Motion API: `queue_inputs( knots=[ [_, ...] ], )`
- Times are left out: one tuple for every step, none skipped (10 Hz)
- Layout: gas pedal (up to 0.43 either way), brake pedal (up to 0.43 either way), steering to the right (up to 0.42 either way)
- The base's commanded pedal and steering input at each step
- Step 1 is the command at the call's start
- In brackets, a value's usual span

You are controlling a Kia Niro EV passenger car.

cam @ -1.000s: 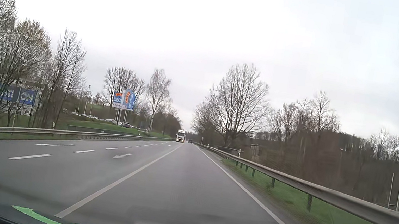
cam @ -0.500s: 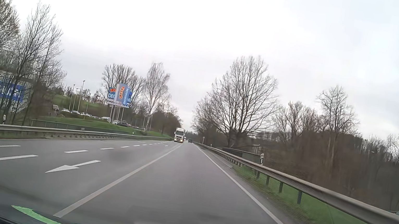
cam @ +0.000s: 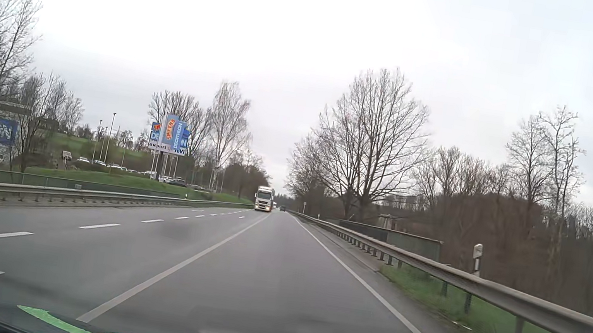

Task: Follow the waypoints while adhering to traffic rules and regulations

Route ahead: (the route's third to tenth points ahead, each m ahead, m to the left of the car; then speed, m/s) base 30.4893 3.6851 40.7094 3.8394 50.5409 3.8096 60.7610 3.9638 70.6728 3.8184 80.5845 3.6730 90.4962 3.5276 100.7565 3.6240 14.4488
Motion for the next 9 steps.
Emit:
queue_inputs(
  knots=[
    [0.24, 0.0, -0.001],
    [0.24, 0.0, 0.0],
    [0.24, 0.0, 0.001],
    [0.24, 0.0, 0.002],
    [0.24, 0.0, 0.002],
    [0.24, 0.0, 0.002],
    [0.24, 0.0, 0.002],
    [0.24, 0.0, 0.002],
    [0.24, 0.0, 0.002]
  ],
)
